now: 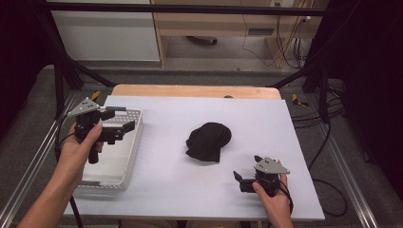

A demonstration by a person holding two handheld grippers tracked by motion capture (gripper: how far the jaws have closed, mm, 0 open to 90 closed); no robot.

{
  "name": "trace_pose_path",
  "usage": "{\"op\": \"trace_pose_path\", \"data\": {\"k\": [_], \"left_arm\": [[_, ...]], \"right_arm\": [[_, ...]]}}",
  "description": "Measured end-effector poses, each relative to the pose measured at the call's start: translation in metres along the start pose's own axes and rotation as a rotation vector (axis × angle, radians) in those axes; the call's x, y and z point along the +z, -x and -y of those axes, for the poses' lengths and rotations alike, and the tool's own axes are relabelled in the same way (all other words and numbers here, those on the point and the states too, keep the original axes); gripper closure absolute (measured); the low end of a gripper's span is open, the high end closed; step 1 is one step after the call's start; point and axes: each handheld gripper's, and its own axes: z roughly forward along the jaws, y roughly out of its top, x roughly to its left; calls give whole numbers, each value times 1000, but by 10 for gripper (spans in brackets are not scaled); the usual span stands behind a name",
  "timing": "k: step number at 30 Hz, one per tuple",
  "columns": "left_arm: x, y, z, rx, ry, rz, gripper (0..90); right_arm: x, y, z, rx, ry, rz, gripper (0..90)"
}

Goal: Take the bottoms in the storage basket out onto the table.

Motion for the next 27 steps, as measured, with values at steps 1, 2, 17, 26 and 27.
{"op": "trace_pose_path", "data": {"k": [1, 2, 17, 26, 27], "left_arm": [[-2, 0, 2, 4, -2, -5, 56], [-4, -1, 3, 8, -5, -9, 57], [-16, -5, 28, 9, -26, -12, 56], [-18, -5, 37, 14, -42, -4, 55], [-17, -4, 37, 16, -42, -1, 55]], "right_arm": [[0, 0, 0, 0, -1, 1, 45], [0, 0, 0, -2, -1, 1, 45], [1, -1, 1, -1, -10, 3, 45], [2, -1, 1, -3, -11, 3, 45], [2, -1, 1, -4, -12, 3, 45]]}}
